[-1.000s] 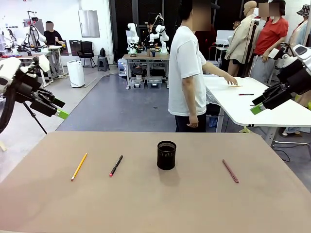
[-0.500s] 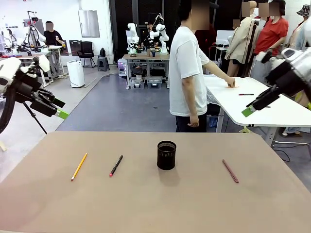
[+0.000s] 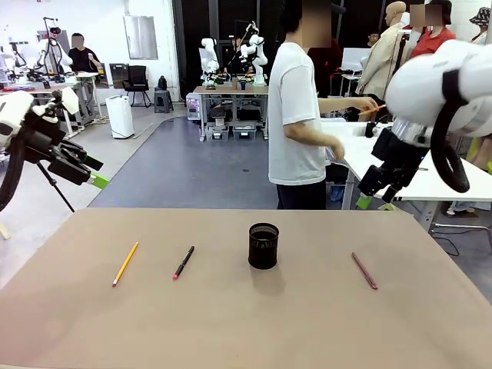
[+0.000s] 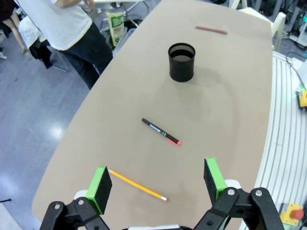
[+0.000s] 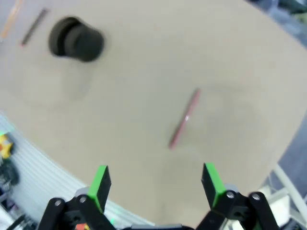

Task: Place the pens into the pen holder.
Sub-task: Pick up a writing instrument from the table and place it into the Pen holder.

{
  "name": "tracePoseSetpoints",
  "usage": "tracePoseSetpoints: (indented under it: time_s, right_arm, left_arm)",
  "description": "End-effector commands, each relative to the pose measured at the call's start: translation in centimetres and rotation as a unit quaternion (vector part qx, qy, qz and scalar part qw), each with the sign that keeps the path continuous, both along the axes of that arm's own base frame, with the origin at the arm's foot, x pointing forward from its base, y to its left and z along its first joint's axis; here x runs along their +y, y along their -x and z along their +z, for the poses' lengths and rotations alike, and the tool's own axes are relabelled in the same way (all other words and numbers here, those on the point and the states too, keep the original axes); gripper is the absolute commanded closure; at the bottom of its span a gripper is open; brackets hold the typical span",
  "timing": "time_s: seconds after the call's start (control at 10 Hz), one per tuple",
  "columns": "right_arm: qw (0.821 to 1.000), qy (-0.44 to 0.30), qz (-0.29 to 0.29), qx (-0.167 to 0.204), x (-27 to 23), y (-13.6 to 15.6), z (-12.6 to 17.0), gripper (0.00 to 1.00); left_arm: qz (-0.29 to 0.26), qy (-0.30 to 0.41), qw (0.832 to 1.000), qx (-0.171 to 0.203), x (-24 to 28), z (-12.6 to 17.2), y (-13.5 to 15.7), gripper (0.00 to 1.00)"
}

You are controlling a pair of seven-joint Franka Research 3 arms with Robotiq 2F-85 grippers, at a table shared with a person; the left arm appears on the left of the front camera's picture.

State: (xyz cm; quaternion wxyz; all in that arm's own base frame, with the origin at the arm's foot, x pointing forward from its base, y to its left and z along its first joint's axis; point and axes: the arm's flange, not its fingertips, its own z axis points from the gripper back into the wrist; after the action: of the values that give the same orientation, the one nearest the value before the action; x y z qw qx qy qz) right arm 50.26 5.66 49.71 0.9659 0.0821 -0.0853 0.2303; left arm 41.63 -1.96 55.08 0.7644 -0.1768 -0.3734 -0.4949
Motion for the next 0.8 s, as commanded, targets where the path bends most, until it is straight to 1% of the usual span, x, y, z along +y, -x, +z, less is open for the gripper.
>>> tracePoseSetpoints:
  time_s: [0.0, 0.1, 0.2, 0.3, 0.4, 0.5, 0.7]
  right_arm:
    - [0.998, 0.046, -0.051, -0.005, 0.1, -1.3, -2.5, 0.00]
    - [0.996, 0.053, -0.069, 0.000, -0.6, -1.8, -4.2, 0.00]
    - [0.996, 0.044, -0.075, -0.002, -1.4, -2.2, -5.5, 0.00]
    - [0.997, 0.008, -0.071, -0.001, -1.6, -2.3, -6.8, 0.00]
    - [0.997, 0.000, -0.070, -0.027, -2.1, -1.8, -6.7, 0.00]
    - [0.997, 0.034, -0.063, 0.006, -1.5, -2.4, -6.3, 0.00]
    - [0.997, 0.034, -0.063, 0.006, -1.5, -2.4, -6.3, 0.00]
  left_arm:
    - [-0.002, 0.002, 1.000, -0.001, 0.1, 0.1, 0.0, 0.00]
    - [-0.002, 0.002, 1.000, -0.001, 0.1, 0.1, 0.0, 0.00]
    - [-0.002, 0.002, 1.000, -0.001, 0.1, 0.1, 0.0, 0.00]
    - [-0.002, 0.002, 1.000, -0.001, 0.1, 0.1, 0.0, 0.00]
    - [-0.002, 0.002, 1.000, -0.001, 0.1, 0.1, 0.0, 0.00]
    - [-0.002, 0.002, 1.000, -0.001, 0.1, 0.1, 0.0, 0.00]
    - [-0.002, 0.002, 1.000, -0.001, 0.1, 0.1, 0.0, 0.00]
